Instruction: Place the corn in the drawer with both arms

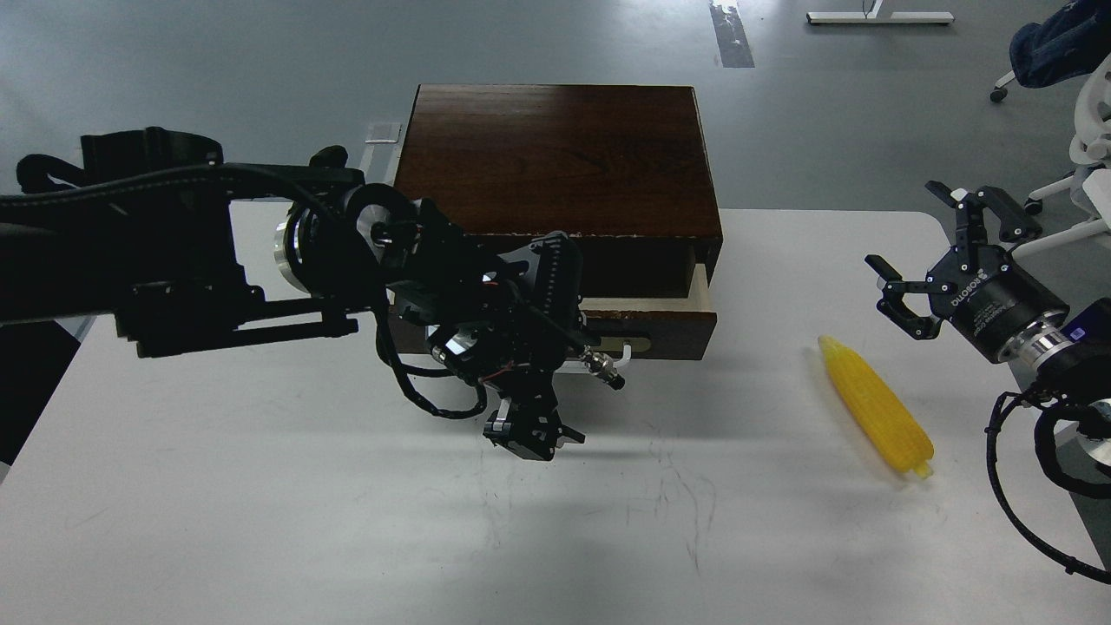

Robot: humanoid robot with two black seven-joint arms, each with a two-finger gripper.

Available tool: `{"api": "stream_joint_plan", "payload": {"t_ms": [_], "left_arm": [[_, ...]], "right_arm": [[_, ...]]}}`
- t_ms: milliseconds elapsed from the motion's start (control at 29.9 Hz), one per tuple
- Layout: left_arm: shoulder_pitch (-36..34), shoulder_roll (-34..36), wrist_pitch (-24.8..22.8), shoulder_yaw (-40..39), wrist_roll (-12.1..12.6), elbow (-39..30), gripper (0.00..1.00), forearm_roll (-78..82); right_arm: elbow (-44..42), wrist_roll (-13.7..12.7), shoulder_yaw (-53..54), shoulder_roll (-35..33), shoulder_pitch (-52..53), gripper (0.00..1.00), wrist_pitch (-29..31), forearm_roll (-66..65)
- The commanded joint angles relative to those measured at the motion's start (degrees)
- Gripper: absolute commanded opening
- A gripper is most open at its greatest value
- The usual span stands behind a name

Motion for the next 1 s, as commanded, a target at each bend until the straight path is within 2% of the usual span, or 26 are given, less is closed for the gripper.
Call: {"api": "stream_joint_plan", "payload": {"t_ms": [0, 67, 201, 301, 368, 434, 635, 769, 835, 902, 969], "left_arm": [[0.1, 4.2, 0.0, -3.4, 0.0, -3.0, 0.98, -10.6], [0.3, 7.4, 0.0, -5.6, 0.0, -3.4, 0.98, -23.5], [0.9, 10.4, 0.0, -8.8, 0.0, -3.1, 0.98, -39.5], [3.9, 12.9, 0.0, -11.5, 0.0, -1.9, 0.98, -59.6], [5.4, 13.7, 0.0, -12.6, 0.0, -1.1, 0.98, -67.4], [8.7, 15.2, 3.7, -14.2, 0.0, 0.9, 0.98, -80.8], [17.5, 18.8, 11.7, -16.0, 0.0, 5.1, 0.98, -96.8], [22.9, 19.8, 13.1, -18.3, 0.0, 9.1, 0.98, -104.5], [26.5, 19.8, 13.1, -21.3, 2.1, 11.4, 0.98, -110.3], [31.8, 19.5, 13.1, -27.3, 7.5, 13.3, 0.98, -115.8], [34.4, 19.1, 12.8, -30.0, 8.8, 14.7, 0.98, -116.6]], "right_arm": [[0.1, 0.0, 0.0, -0.8, -0.3, 1.0, 0.2, 0.1], [0.1, 0.0, 0.0, -1.1, -0.7, 1.0, 0.2, 0.1], [0.3, 0.0, 0.0, -1.3, -1.0, 0.99, 0.3, 0.1], [0.5, 0.0, 0.0, -1.7, -1.3, 1.0, 0.3, 0.1], [0.8, 0.0, 0.0, -1.9, -1.4, 1.0, 0.3, 0.1], [0.8, 0.0, 0.0, -2.0, -1.5, 0.99, 0.3, 0.1], [1.2, 0.0, 0.0, -2.6, -1.8, 0.99, 0.3, 0.1], [1.2, 0.0, -0.1, -3.3, -1.9, 1.0, 0.6, 0.0], [1.3, 0.0, -0.1, -3.7, -2.3, 1.0, 0.7, 0.0], [1.3, 0.0, -0.2, -4.3, -2.5, 1.0, 0.8, -0.7], [1.3, 0.0, -0.4, -4.8, -2.5, 1.0, 0.8, -0.8]]}}
